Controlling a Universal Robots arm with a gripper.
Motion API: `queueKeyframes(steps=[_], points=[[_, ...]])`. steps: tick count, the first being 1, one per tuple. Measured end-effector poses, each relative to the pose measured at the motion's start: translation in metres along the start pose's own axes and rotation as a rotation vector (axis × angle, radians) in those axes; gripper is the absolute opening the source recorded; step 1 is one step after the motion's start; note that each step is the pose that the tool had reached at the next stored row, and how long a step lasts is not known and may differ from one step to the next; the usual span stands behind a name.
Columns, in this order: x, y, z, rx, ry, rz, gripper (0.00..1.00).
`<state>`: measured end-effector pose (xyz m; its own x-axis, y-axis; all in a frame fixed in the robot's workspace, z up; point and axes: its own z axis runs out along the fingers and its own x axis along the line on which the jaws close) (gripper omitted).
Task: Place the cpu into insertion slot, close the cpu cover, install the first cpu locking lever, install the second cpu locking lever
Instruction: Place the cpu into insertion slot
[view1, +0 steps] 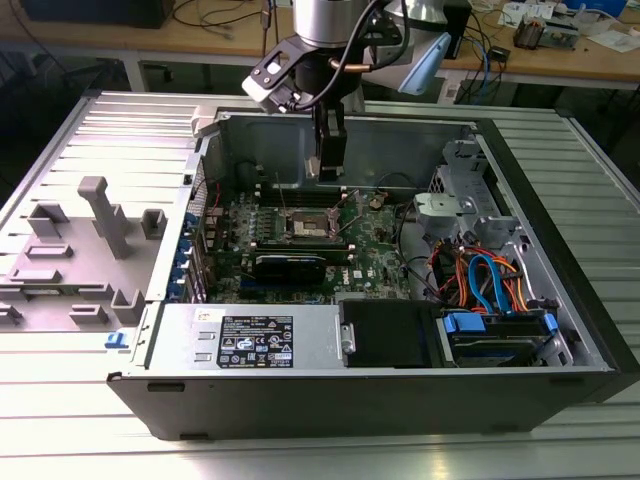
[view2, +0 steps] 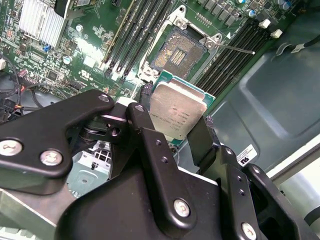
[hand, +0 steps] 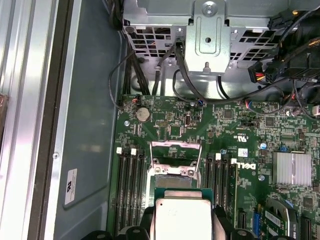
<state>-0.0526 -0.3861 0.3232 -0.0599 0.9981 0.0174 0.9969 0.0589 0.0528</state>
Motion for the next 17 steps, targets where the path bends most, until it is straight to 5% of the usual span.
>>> queueKeyframes(steps=[17], points=[[0.0038,-0.0100,0.0136,0.0011,-0.0012,0.017,0.55]])
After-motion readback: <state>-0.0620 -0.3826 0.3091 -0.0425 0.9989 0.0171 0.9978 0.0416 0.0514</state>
